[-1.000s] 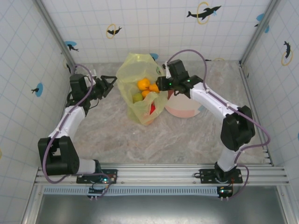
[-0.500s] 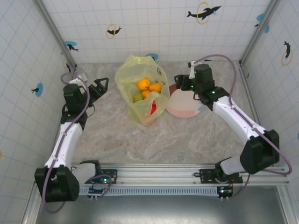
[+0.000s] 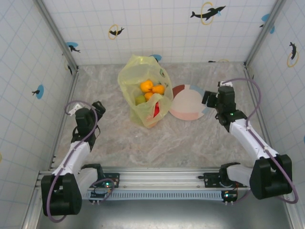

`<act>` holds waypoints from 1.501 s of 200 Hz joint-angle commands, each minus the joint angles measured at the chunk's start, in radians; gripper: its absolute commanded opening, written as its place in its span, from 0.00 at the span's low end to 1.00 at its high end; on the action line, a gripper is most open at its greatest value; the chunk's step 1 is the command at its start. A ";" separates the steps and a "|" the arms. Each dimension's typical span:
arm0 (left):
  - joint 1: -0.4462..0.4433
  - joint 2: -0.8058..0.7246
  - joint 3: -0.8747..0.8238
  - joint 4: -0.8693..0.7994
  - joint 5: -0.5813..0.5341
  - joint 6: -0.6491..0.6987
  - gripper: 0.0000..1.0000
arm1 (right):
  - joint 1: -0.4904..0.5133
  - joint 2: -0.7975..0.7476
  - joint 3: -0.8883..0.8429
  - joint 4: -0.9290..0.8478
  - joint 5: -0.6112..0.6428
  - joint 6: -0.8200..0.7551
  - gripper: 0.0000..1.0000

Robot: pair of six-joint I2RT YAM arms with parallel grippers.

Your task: Place the fruits into the plastic bag

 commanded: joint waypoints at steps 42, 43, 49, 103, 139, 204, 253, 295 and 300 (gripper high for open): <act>0.003 0.059 -0.121 0.225 -0.359 0.248 0.97 | -0.073 -0.089 -0.246 0.163 0.198 -0.048 0.99; 0.003 0.060 -0.125 0.231 -0.362 0.253 0.97 | -0.075 -0.090 -0.250 0.166 0.199 -0.049 0.99; 0.003 0.066 -0.140 0.256 -0.370 0.280 0.96 | -0.078 -0.091 -0.268 0.182 0.201 -0.055 0.99; 0.001 0.105 -0.251 0.414 -0.375 0.425 0.95 | -0.086 -0.019 -0.356 0.279 0.278 -0.056 0.99; -0.010 0.152 -0.278 0.490 -0.341 0.477 0.95 | -0.086 0.018 -0.395 0.332 0.283 -0.044 0.99; -0.027 0.301 -0.358 0.774 -0.217 0.620 0.97 | -0.086 0.082 -0.532 0.565 0.242 -0.106 0.99; -0.032 0.507 -0.369 1.001 -0.083 0.697 0.98 | -0.088 0.155 -0.690 0.934 0.173 -0.158 0.99; -0.027 0.530 -0.372 1.030 -0.059 0.697 0.98 | -0.087 0.181 -0.756 1.177 0.134 -0.181 0.99; -0.027 0.529 -0.372 1.028 -0.059 0.698 0.98 | -0.090 0.196 -0.766 1.209 0.133 -0.186 0.99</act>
